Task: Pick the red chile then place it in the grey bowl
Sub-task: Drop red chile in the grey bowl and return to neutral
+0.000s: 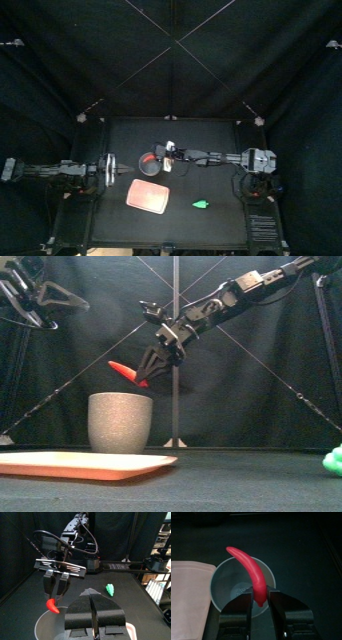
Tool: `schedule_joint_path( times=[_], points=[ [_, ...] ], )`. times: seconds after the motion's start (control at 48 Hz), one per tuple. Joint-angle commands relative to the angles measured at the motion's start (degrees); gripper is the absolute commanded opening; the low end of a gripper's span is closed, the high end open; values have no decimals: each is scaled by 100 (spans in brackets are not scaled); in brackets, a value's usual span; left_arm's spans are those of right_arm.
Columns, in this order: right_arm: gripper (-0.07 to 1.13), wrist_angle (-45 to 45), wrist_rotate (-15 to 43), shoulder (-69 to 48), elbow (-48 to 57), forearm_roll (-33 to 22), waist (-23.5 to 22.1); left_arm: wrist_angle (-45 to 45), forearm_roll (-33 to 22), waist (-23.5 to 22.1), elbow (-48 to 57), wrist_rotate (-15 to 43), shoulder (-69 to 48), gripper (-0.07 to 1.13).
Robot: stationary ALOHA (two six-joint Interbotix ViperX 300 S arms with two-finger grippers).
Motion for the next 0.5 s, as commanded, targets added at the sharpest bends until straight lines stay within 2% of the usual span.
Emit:
schedule_joint_path(
  times=[0.021, 0.354, 0.5],
  points=[
    [61, -44, 9, -105, -167, 141, 18, -26, 0, 18, -70, 9, 18, -4],
    [86, -35, 18, -105, -149, 211, 185, -26, 0, 26, -62, 9, 18, -4],
    [86, -35, 53, -281, -114, 220, 158, -35, 0, 26, -62, 9, 18, -4]
  ],
)
